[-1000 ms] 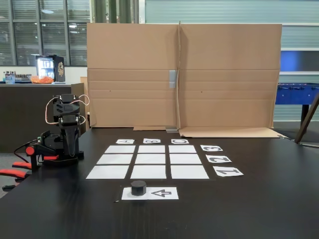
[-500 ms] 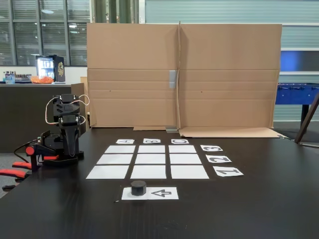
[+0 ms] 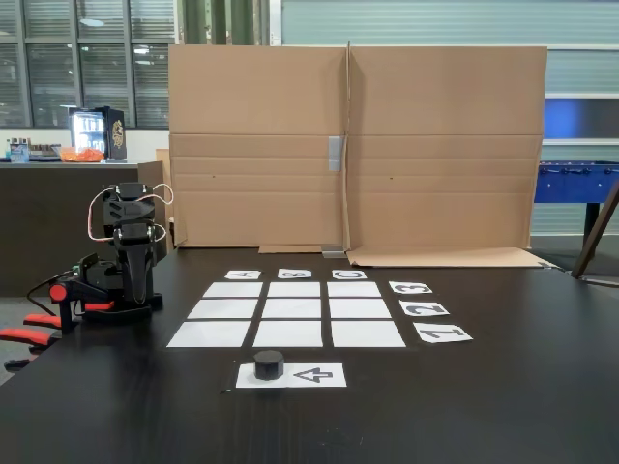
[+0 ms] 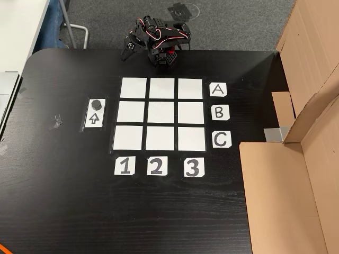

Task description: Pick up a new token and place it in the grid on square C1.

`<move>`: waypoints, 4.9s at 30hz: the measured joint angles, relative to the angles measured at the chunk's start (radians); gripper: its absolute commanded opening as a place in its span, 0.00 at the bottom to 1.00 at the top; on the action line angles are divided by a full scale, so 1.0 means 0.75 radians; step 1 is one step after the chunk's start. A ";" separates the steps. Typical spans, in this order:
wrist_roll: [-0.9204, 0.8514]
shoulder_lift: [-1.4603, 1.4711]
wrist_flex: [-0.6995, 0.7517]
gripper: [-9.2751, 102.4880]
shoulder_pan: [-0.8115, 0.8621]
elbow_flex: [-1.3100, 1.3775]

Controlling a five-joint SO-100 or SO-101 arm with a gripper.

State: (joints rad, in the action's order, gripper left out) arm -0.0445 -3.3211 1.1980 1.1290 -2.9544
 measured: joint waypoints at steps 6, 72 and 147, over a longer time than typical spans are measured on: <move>0.000 0.100 -0.014 0.22 -0.020 0.004; -0.010 2.115 0.080 0.59 -0.292 1.736; 0.147 3.600 0.501 0.68 -0.579 3.148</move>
State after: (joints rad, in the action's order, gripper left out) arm 0.0660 -0.6213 1.5739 0.6949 -0.5937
